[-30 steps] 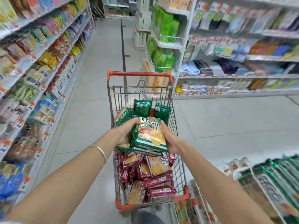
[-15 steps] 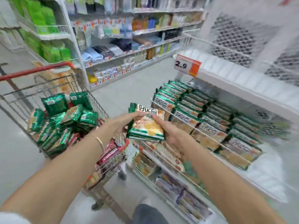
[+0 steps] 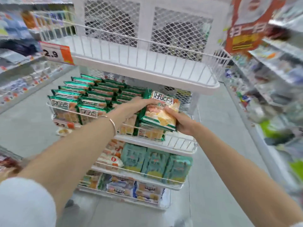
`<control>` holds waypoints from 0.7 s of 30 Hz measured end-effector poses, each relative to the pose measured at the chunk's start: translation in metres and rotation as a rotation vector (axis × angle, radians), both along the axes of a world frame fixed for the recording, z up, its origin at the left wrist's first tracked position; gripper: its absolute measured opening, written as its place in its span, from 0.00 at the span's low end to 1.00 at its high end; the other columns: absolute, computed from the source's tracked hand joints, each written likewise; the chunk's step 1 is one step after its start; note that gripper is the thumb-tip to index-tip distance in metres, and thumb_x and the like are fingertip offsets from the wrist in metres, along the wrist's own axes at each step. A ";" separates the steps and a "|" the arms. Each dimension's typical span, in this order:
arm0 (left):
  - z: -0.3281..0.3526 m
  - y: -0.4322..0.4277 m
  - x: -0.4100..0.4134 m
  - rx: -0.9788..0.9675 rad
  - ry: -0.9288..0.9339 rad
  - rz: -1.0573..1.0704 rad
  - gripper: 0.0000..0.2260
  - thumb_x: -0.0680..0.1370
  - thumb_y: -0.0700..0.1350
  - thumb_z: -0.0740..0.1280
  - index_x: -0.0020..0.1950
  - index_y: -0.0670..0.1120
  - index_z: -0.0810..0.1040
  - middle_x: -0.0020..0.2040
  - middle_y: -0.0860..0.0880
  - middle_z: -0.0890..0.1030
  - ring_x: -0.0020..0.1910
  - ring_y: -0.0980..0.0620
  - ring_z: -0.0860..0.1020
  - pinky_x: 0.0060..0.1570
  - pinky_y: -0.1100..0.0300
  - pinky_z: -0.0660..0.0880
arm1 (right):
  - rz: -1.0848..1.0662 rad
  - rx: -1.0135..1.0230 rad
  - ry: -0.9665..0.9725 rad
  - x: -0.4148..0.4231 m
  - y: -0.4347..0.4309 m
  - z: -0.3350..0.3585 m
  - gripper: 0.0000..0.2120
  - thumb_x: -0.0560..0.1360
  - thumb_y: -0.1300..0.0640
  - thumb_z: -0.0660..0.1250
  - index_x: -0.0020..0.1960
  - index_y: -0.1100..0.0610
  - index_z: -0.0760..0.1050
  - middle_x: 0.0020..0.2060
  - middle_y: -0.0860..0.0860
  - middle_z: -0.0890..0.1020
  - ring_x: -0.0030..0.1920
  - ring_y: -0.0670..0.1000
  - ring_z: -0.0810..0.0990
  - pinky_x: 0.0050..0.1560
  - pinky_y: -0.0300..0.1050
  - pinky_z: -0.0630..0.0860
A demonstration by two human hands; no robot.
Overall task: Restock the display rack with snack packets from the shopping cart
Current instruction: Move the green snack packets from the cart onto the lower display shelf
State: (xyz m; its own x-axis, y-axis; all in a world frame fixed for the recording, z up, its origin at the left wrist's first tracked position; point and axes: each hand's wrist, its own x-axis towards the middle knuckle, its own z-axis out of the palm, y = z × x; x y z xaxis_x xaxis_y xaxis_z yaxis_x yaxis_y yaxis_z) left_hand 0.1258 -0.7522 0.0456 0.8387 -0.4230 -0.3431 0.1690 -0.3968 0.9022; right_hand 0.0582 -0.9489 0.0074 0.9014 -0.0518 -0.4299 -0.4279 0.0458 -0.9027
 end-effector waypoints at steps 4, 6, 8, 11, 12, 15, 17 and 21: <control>-0.005 -0.087 0.021 0.043 -0.109 -0.006 0.27 0.78 0.55 0.70 0.71 0.40 0.72 0.71 0.39 0.74 0.67 0.41 0.74 0.60 0.59 0.70 | -0.049 -0.148 -0.059 0.009 -0.084 -0.003 0.34 0.56 0.36 0.78 0.57 0.52 0.78 0.51 0.46 0.85 0.54 0.46 0.82 0.59 0.42 0.74; -0.012 -0.118 0.033 0.120 -0.145 -0.080 0.27 0.78 0.57 0.68 0.71 0.41 0.72 0.70 0.38 0.75 0.62 0.38 0.76 0.59 0.59 0.72 | -0.061 -0.164 -0.146 0.017 -0.124 -0.015 0.30 0.65 0.46 0.79 0.62 0.57 0.77 0.49 0.48 0.87 0.50 0.47 0.85 0.53 0.41 0.79; -0.027 -0.142 0.053 0.164 -0.238 -0.169 0.42 0.76 0.66 0.65 0.80 0.43 0.57 0.78 0.38 0.61 0.73 0.35 0.65 0.72 0.51 0.64 | -0.015 -0.195 -0.201 0.032 -0.154 -0.035 0.30 0.67 0.54 0.79 0.65 0.62 0.75 0.53 0.53 0.86 0.52 0.52 0.85 0.51 0.44 0.81; -0.050 -0.171 0.072 0.431 -0.434 -0.227 0.48 0.68 0.63 0.77 0.81 0.51 0.56 0.76 0.40 0.66 0.72 0.38 0.68 0.68 0.49 0.69 | 0.030 -0.288 -0.174 0.064 -0.173 -0.073 0.31 0.67 0.57 0.79 0.67 0.62 0.74 0.60 0.59 0.82 0.59 0.59 0.82 0.58 0.54 0.80; -0.057 -0.175 0.079 0.519 -0.517 -0.212 0.46 0.68 0.61 0.78 0.80 0.52 0.59 0.74 0.42 0.69 0.70 0.39 0.71 0.62 0.52 0.72 | 0.043 -0.284 -0.146 0.086 -0.182 -0.097 0.34 0.69 0.55 0.79 0.70 0.62 0.71 0.64 0.59 0.79 0.63 0.59 0.79 0.63 0.57 0.77; -0.083 -0.183 0.102 0.729 -0.603 -0.226 0.46 0.67 0.62 0.77 0.79 0.48 0.61 0.77 0.43 0.64 0.74 0.41 0.66 0.70 0.48 0.66 | 0.025 -0.300 -0.084 0.130 -0.186 -0.143 0.58 0.57 0.41 0.84 0.76 0.62 0.60 0.72 0.57 0.71 0.71 0.57 0.71 0.72 0.55 0.68; -0.104 -0.186 0.114 0.866 -0.681 -0.228 0.49 0.67 0.65 0.75 0.80 0.47 0.58 0.79 0.42 0.57 0.77 0.39 0.58 0.75 0.41 0.56 | 0.013 -0.359 -0.034 0.118 -0.160 -0.128 0.49 0.64 0.47 0.81 0.76 0.60 0.61 0.73 0.55 0.69 0.72 0.56 0.69 0.73 0.50 0.66; -0.120 -0.184 0.126 0.882 -0.759 -0.223 0.59 0.60 0.66 0.79 0.81 0.55 0.48 0.80 0.43 0.54 0.79 0.39 0.53 0.76 0.36 0.51 | -0.085 -0.474 -0.034 0.128 -0.154 -0.129 0.48 0.66 0.47 0.80 0.76 0.58 0.58 0.70 0.50 0.72 0.71 0.52 0.69 0.74 0.49 0.65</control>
